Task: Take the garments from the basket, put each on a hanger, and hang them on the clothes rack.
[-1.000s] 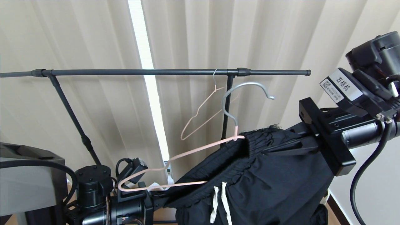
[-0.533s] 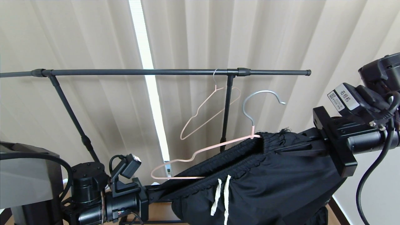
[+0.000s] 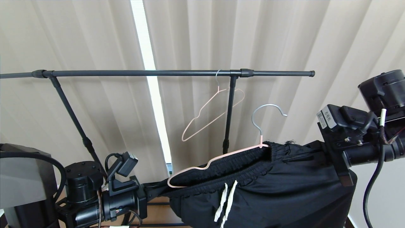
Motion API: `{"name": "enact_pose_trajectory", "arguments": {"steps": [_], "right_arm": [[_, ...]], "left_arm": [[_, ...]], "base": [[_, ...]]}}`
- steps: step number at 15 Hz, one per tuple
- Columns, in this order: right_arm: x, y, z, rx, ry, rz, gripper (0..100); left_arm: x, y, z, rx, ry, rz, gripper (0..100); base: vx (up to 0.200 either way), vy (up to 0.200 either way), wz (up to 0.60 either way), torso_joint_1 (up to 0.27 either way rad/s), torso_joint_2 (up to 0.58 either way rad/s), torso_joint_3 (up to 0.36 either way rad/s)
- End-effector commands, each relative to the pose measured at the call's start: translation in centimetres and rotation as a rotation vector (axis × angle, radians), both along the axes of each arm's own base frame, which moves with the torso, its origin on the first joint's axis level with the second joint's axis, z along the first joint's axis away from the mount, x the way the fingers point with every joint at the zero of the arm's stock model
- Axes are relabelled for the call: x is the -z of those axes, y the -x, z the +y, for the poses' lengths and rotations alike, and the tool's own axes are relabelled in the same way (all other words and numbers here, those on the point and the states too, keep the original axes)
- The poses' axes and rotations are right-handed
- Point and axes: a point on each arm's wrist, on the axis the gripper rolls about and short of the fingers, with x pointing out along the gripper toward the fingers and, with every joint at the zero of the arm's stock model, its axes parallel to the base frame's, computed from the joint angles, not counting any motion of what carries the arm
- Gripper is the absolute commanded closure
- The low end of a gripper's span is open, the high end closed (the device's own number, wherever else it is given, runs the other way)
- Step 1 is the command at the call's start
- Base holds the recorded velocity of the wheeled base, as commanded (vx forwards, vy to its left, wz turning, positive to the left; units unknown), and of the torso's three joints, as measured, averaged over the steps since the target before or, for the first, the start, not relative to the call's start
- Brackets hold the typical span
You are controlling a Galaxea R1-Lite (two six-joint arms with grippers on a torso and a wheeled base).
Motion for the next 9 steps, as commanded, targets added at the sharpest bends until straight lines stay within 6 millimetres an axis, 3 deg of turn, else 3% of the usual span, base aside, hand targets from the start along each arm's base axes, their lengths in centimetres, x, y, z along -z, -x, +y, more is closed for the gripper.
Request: {"name": "enact_pose_trajectory", "arguments": {"steps": [1, 6, 9], "right_arm": [[0.9, -0.5, 0.1, 0.007, 0.023, 0.029, 100], [2.6, -0.9, 0.1, 0.05, 0.071, -0.007, 100], [3.5, -0.2, -0.2, 0.083, 0.072, -0.117, 100]], "left_arm": [[-0.3, 0.0, 0.0, 0.0, 0.004, -0.013, 100], [-0.6, -0.3, 0.2, -0.008, 0.009, -0.036, 100], [-2.3, -1.1, 0.5, -0.016, -0.015, -0.111, 100]], "base": [[0.0, 0.0, 0.0, 0.0, 0.0, 0.0], [0.0, 0.0, 0.0, 0.0, 0.0, 0.0], [0.0, 0.0, 0.0, 0.0, 0.0, 0.0]]}}
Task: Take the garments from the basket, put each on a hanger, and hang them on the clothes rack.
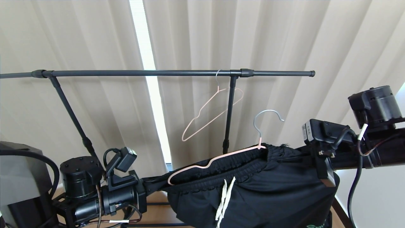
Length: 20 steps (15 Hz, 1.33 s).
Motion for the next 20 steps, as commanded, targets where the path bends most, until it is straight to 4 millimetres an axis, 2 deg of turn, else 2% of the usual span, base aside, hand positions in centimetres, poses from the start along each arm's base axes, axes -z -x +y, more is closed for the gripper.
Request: {"name": "enact_pose_trajectory", "arguments": {"steps": [1, 5, 8, 9, 12, 17, 18, 19, 20], "right_arm": [[0.5, 1.2, -0.3, 0.004, -0.003, -0.027, 100], [0.2, 2.1, -1.2, 0.025, -0.006, -0.071, 100], [1.0, 2.7, -1.4, 0.058, 0.022, -0.098, 100], [1.0, 2.5, -1.4, 0.073, 0.026, -0.129, 100], [1.6, 1.9, -1.0, 0.094, 0.055, -0.116, 100], [1.4, 0.7, -0.7, 0.16, 0.026, -0.103, 100], [1.4, 0.7, -0.7, 0.16, 0.026, -0.103, 100], [1.1, 0.4, -0.6, 0.189, 0.009, -0.106, 100], [0.9, 0.4, -0.6, 0.212, -0.003, -0.099, 100]], "left_arm": [[-2.1, -0.7, 0.7, -0.028, -0.01, -0.058, 100], [-6.1, -1.2, 2.9, -0.077, -0.131, -0.002, 100], [-10.3, -0.8, 2.9, -0.08, -0.202, 0.091, 100], [-10.8, -0.8, 2.6, -0.088, -0.242, 0.118, 100], [-12.5, -0.5, -0.1, -0.072, -0.351, 0.171, 100], [-16.5, 1.1, -4.6, 0.085, -0.389, 0.221, 100], [-16.5, 1.1, -4.6, 0.085, -0.389, 0.221, 100], [-17.0, 0.9, -5.9, 0.088, -0.398, 0.237, 100], [-16.8, 0.5, -6.3, 0.076, -0.407, 0.243, 100]], "base": [[0.0, 0.0, 0.0, 0.0, 0.0, 0.0], [0.0, 0.0, 0.0, 0.0, 0.0, 0.0], [0.0, 0.0, 0.0, 0.0, 0.0, 0.0], [0.0, 0.0, 0.0, 0.0, 0.0, 0.0], [0.0, 0.0, 0.0, 0.0, 0.0, 0.0], [0.0, 0.0, 0.0, 0.0, 0.0, 0.0], [0.0, 0.0, 0.0, 0.0, 0.0, 0.0], [0.0, 0.0, 0.0, 0.0, 0.0, 0.0], [0.0, 0.0, 0.0, 0.0, 0.0, 0.0]]}}
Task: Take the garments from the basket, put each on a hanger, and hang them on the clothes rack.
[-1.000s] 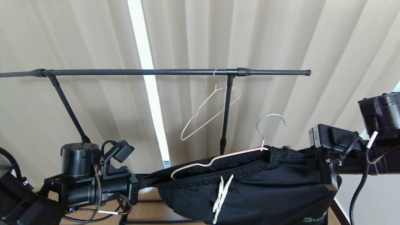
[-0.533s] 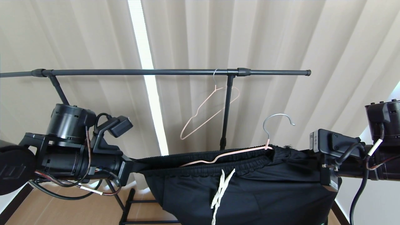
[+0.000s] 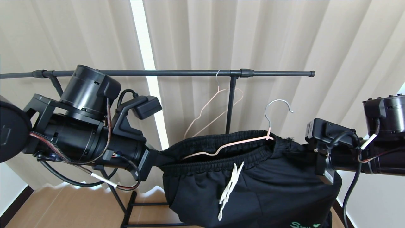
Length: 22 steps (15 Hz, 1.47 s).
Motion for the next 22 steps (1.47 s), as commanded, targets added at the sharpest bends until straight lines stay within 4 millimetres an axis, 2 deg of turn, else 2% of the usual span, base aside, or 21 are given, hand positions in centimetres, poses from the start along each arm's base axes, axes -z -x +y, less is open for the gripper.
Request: {"name": "enact_pose_trajectory", "arguments": {"steps": [1, 5, 8, 11, 16, 18, 20, 22], "right_arm": [[-0.2, -0.3, 0.4, 0.011, -0.019, 0.008, 100], [-0.3, -0.3, 1.6, 0.019, -0.068, 0.04, 100], [1.3, -1.0, 3.6, 0.08, -0.056, 0.061, 100], [2.2, -1.3, 4.0, 0.077, -0.051, 0.066, 100], [3.3, -1.2, 4.8, 0.069, -0.02, 0.087, 100], [3.4, -0.8, 4.6, 0.081, -0.002, 0.079, 100], [2.5, -0.5, 4.0, 0.085, -0.011, 0.045, 100], [1.3, 0.1, 3.0, 0.106, -0.026, 0.005, 100]], "left_arm": [[0.2, -1.0, -1.7, 0.01, -0.003, 0.016, 100], [-0.1, -2.5, -3.0, -0.039, 0.042, 0.066, 100], [-1.2, -3.0, -3.4, -0.064, 0.087, 0.066, 100], [-1.7, -2.4, -3.8, -0.039, 0.098, 0.053, 100], [-4.7, -1.1, -3.2, -0.025, 0.156, -0.033, 100], [-5.3, -0.6, -2.5, -0.036, 0.159, -0.048, 100], [-4.9, -1.0, -1.2, -0.082, 0.137, -0.027, 100], [-3.2, -2.4, 1.9, -0.153, 0.065, -0.031, 100]], "base": [[0.0, 0.0, 0.0, 0.0, 0.0, 0.0], [0.0, 0.0, 0.0, 0.0, 0.0, 0.0], [0.0, 0.0, 0.0, 0.0, 0.0, 0.0], [0.0, 0.0, 0.0, 0.0, 0.0, 0.0], [0.0, 0.0, 0.0, 0.0, 0.0, 0.0], [0.0, 0.0, 0.0, 0.0, 0.0, 0.0], [0.0, 0.0, 0.0, 0.0, 0.0, 0.0], [0.0, 0.0, 0.0, 0.0, 0.0, 0.0]]}}
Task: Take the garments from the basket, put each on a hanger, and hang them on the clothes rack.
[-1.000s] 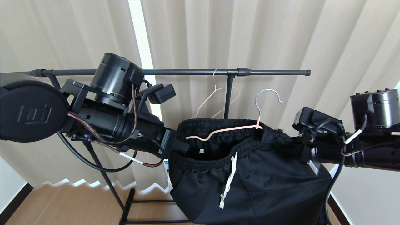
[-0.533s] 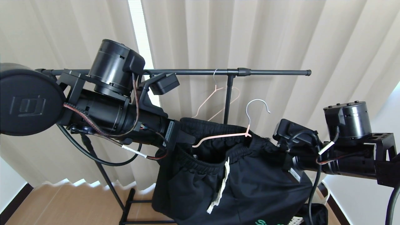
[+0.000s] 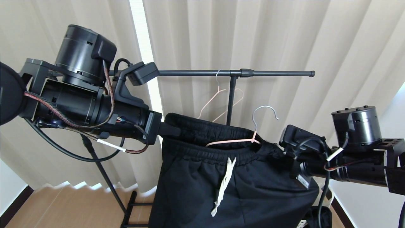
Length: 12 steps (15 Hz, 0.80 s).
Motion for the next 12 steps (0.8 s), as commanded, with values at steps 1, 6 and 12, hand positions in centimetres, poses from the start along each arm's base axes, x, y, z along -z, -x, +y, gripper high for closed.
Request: {"name": "enact_pose_trajectory", "arguments": {"steps": [1, 6, 12], "right_arm": [[-1.1, 0.6, -1.0, 0.02, -0.009, -0.043, 100], [-1.2, 1.4, -1.3, -0.025, -0.02, -0.044, 100], [0.7, 0.5, -0.4, -0.022, 0.046, 0.004, 100]], "left_arm": [[1.5, -1.0, 3.1, -0.066, -0.065, -0.004, 100], [0.8, -2.4, 4.7, -0.119, -0.068, -0.06, 100], [-2.2, -0.8, 2.6, -0.037, -0.023, -0.155, 100]], "base": [[0.0, 0.0, 0.0, 0.0, 0.0, 0.0], [0.0, 0.0, 0.0, 0.0, 0.0, 0.0], [0.0, 0.0, 0.0, 0.0, 0.0, 0.0]]}}
